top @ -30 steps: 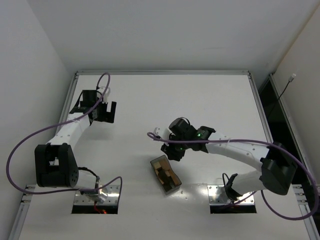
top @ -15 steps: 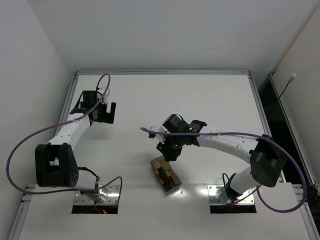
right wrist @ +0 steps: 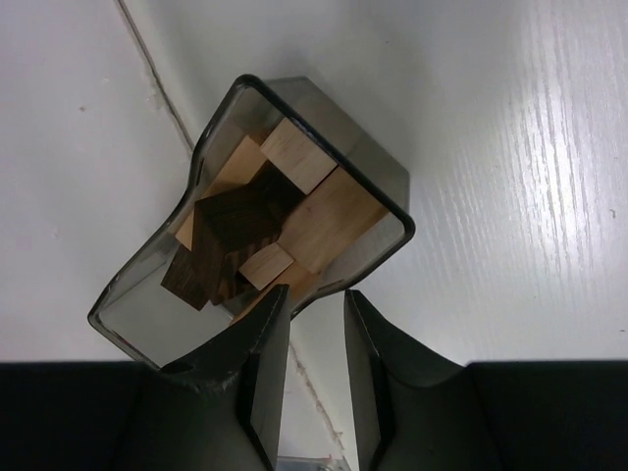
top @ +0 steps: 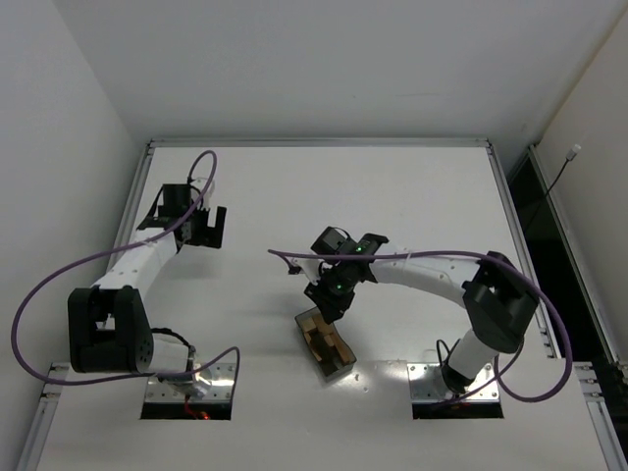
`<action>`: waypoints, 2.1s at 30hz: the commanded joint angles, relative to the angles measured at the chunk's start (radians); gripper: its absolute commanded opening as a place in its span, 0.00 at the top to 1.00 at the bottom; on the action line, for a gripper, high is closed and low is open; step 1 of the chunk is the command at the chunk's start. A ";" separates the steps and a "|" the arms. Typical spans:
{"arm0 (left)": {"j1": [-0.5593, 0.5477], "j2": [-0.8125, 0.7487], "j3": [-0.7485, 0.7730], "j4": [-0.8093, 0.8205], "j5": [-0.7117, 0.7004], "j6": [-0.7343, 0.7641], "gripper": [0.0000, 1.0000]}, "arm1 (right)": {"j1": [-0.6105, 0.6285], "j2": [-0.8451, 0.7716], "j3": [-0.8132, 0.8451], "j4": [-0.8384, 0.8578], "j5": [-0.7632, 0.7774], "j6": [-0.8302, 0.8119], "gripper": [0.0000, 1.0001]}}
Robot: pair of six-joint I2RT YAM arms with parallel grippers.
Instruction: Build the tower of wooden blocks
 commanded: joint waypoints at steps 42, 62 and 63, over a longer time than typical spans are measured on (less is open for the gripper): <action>0.007 0.087 0.030 0.102 0.001 -0.035 0.01 | -0.165 0.020 0.168 0.235 0.737 -0.007 1.00; 0.102 0.096 0.090 0.093 -0.075 -0.141 0.01 | 0.002 0.217 -0.115 1.388 1.361 -0.795 1.00; 0.123 0.096 0.100 0.093 -0.075 -0.141 0.01 | 0.016 0.242 -0.135 1.585 1.361 -0.929 1.00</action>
